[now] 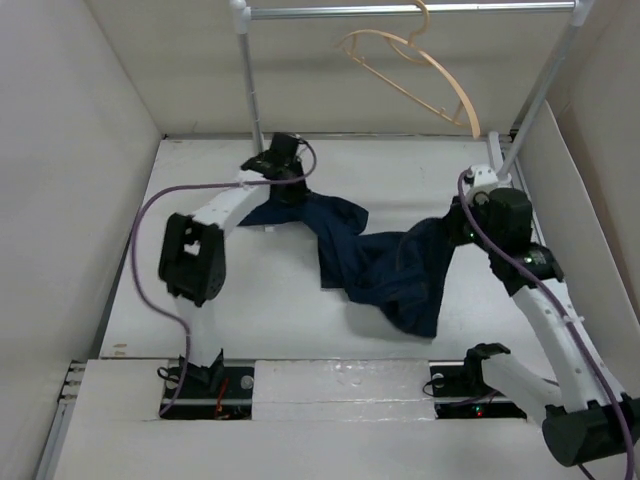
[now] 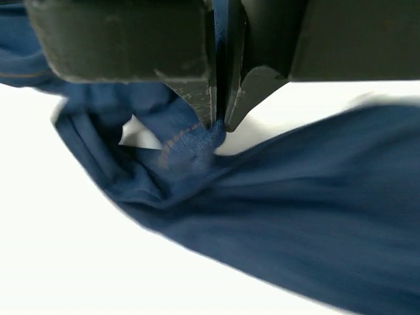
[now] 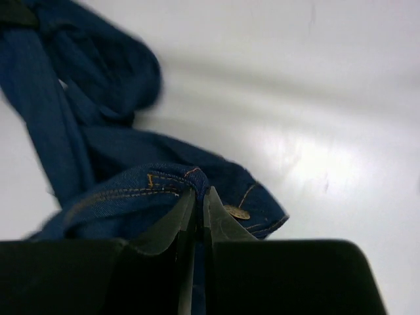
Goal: Place the trousers on the hanger
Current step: Flatten out the trousers at the center of the board.
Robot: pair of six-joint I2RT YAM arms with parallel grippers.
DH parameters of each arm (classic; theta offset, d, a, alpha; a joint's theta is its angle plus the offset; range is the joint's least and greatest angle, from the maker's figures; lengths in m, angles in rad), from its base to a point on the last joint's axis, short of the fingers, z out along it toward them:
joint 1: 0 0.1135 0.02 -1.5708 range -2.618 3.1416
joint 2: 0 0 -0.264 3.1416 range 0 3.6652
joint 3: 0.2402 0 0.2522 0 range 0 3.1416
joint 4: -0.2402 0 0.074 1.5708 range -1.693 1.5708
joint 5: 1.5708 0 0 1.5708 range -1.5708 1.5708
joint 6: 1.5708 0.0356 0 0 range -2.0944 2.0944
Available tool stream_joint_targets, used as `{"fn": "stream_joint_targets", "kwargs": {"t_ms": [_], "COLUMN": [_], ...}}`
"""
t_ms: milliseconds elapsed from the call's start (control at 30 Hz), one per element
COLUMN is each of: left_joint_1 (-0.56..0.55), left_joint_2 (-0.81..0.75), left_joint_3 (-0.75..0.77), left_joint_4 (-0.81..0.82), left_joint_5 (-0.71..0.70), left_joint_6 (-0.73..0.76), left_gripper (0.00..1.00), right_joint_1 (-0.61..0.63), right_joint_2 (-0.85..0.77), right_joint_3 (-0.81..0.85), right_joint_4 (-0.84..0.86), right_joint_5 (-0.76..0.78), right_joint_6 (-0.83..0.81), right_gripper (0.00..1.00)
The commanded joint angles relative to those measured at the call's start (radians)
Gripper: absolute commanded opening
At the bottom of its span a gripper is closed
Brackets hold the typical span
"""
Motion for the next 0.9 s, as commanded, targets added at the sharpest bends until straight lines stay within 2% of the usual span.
{"fn": "stream_joint_targets", "kwargs": {"t_ms": [0,33,167,233,367,400,500,567,600,633,667,700,733,767,867], "left_joint_1": [0.122,0.178,0.283,0.292,0.292,0.292,0.292,0.292,0.283,0.283,0.283,0.283,0.283,0.283,0.283], "left_joint_2": [-0.381,-0.425,-0.584,-0.669,-0.810,-0.863,-0.969,-1.026,-1.064,-1.065,-1.065,-1.062,-1.052,-1.043,-1.011], "left_joint_3": [0.006,0.011,0.052,0.046,-0.058,-0.143,-0.374,-0.530,-0.557,-0.519,-0.472,-0.471,-0.454,-0.421,-0.414], "left_joint_4": [-0.044,-0.069,-0.153,-0.182,-0.244,-0.258,-0.317,-0.339,-0.359,-0.404,-0.408,-0.416,-0.425,-0.426,-0.359], "left_joint_5": [-0.141,-0.152,-0.213,-0.274,-0.409,-0.435,-0.442,-0.463,-0.489,-0.502,-0.509,-0.506,-0.503,-0.483,-0.373], "left_joint_6": [0.039,0.042,0.046,0.046,0.043,0.043,0.008,-0.036,-0.082,-0.104,-0.087,-0.089,-0.086,-0.083,-0.084], "left_gripper": [0.00,0.00,0.00,0.00,0.00,0.00,0.00,0.00,0.01,0.29,0.67,0.68,0.84,0.87,0.86], "right_joint_1": [0.037,0.048,0.068,0.079,0.079,0.079,0.079,0.079,0.091,0.091,0.091,0.091,0.091,0.091,0.091], "right_joint_2": [-0.049,-0.044,-0.064,-0.105,-0.260,-0.277,-0.340,-0.365,-0.375,-0.378,-0.369,-0.356,-0.342,-0.326,-0.277], "right_joint_3": [0.261,0.381,0.584,0.578,0.369,0.261,0.049,-0.019,-0.013,-0.015,-0.021,-0.021,-0.022,-0.024,-0.042], "right_joint_4": [-0.027,-0.043,-0.112,-0.146,-0.325,-0.423,-0.521,-0.516,-0.509,-0.509,-0.502,-0.506,-0.508,-0.503,-0.434], "right_joint_5": [0.040,0.054,0.083,0.091,0.183,0.204,0.247,0.261,0.266,0.291,0.284,0.284,0.273,0.264,0.231], "right_joint_6": [-0.099,-0.107,-0.149,-0.146,-0.045,0.010,0.107,0.126,0.158,0.173,0.170,0.169,0.161,0.155,0.133], "right_gripper": [0.00,0.00,0.00,0.00,0.00,0.00,0.00,0.00,0.06,0.17,0.44,0.45,0.54,0.68,0.81]}}
